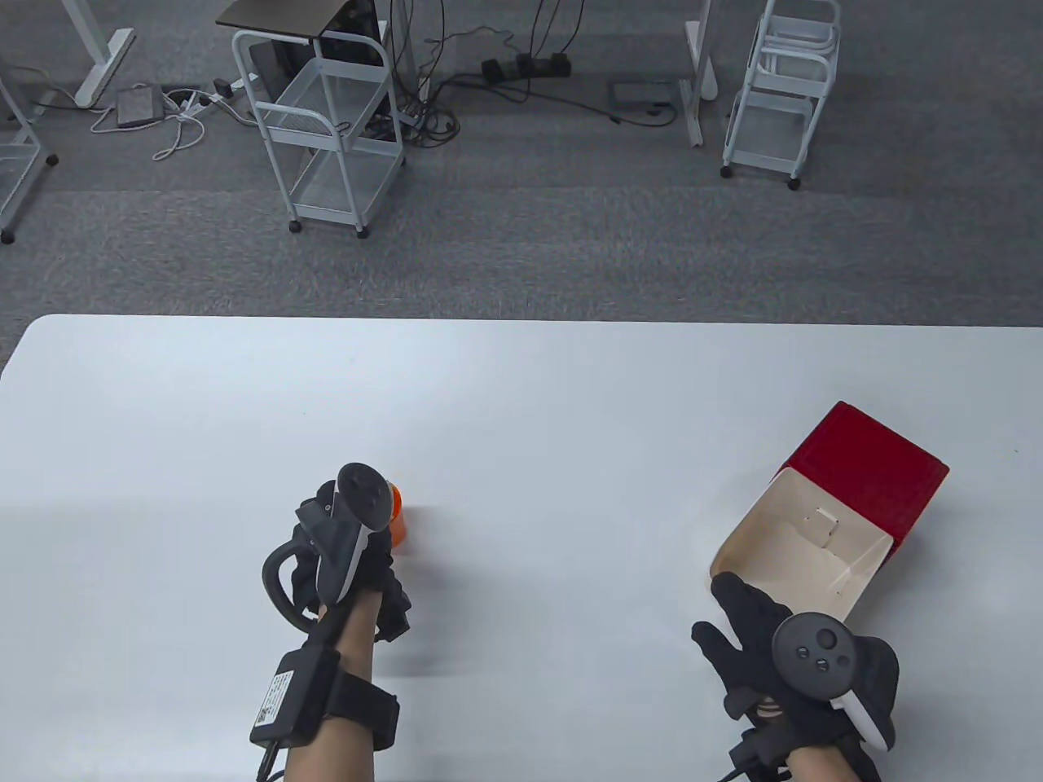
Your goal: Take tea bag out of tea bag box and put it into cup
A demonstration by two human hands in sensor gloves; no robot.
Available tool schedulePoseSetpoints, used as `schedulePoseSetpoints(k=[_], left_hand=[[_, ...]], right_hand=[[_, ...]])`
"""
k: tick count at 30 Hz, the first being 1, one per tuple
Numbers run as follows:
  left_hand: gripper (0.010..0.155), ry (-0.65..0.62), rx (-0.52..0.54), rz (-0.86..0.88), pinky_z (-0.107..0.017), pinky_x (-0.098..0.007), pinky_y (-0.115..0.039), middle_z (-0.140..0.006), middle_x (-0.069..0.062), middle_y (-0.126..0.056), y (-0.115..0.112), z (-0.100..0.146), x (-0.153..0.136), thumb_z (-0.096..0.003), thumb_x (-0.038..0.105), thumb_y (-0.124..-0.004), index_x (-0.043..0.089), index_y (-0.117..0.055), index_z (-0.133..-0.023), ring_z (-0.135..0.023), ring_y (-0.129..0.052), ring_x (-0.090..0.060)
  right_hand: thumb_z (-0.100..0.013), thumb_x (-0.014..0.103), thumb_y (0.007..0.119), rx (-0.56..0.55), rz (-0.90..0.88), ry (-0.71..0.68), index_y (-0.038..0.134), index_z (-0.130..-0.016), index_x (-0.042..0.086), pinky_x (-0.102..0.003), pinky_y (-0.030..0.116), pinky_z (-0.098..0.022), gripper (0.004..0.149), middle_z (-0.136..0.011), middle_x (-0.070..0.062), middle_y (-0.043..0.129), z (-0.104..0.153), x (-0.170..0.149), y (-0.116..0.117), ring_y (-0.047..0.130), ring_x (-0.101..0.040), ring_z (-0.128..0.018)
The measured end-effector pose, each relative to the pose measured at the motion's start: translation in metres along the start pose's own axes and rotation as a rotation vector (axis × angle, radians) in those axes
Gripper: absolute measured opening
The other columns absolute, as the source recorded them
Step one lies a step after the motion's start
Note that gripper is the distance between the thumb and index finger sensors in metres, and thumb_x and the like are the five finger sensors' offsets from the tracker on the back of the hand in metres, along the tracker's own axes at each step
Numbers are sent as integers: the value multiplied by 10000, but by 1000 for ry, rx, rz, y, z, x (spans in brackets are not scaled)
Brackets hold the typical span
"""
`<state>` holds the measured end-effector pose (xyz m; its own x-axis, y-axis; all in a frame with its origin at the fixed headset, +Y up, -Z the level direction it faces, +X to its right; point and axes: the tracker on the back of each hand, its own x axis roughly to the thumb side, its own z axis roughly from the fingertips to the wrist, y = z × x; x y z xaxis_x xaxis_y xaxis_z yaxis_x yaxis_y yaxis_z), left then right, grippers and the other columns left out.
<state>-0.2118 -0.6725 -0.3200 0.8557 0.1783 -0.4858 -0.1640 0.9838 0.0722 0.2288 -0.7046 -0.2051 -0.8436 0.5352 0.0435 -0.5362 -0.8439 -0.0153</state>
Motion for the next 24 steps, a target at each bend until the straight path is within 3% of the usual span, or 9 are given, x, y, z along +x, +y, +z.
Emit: schedulePoseSetpoints(k=[4, 8, 12, 24], left_hand=[[403, 5, -26, -6, -688, -316, -785, -992, 112, -890, -7, -2, -4, -455, 490, -818, 430, -851, -852, -889, -900, -175], [528, -10, -52, 19, -734, -374, -732, -1134, 24, -755, -10, -1, -6, -454, 508, -807, 376, -783, -965, -997, -797, -244], [583, -38, -40, 40, -750, -407, -702, -1176, -20, -689, -7, 3, -6, -454, 516, -799, 348, -744, -1010, -1034, -741, -288], [624, -271, -40, 283, -747, -449, -675, -1172, -67, -690, 14, 47, 9, -472, 548, -747, 306, -714, -1046, -1031, -722, -334]], right_hand=[[-450, 515, 760, 1, 1, 2, 616, -988, 134, -573, 663, -627, 676, -999, -205, 707, 0, 0, 0, 763, -485, -818], [-450, 515, 760, 1, -1, 4, 616, -988, 131, -574, 662, -627, 677, -1000, -204, 706, 0, 0, 0, 760, -485, -821], [-450, 516, 760, 3, -1, 2, 616, -988, 132, -573, 662, -628, 676, -1000, -204, 705, 0, 0, 1, 760, -486, -821], [-449, 516, 760, 10, -14, 3, 617, -987, 138, -572, 663, -627, 672, -999, -201, 707, 0, -1, 2, 758, -484, -824]])
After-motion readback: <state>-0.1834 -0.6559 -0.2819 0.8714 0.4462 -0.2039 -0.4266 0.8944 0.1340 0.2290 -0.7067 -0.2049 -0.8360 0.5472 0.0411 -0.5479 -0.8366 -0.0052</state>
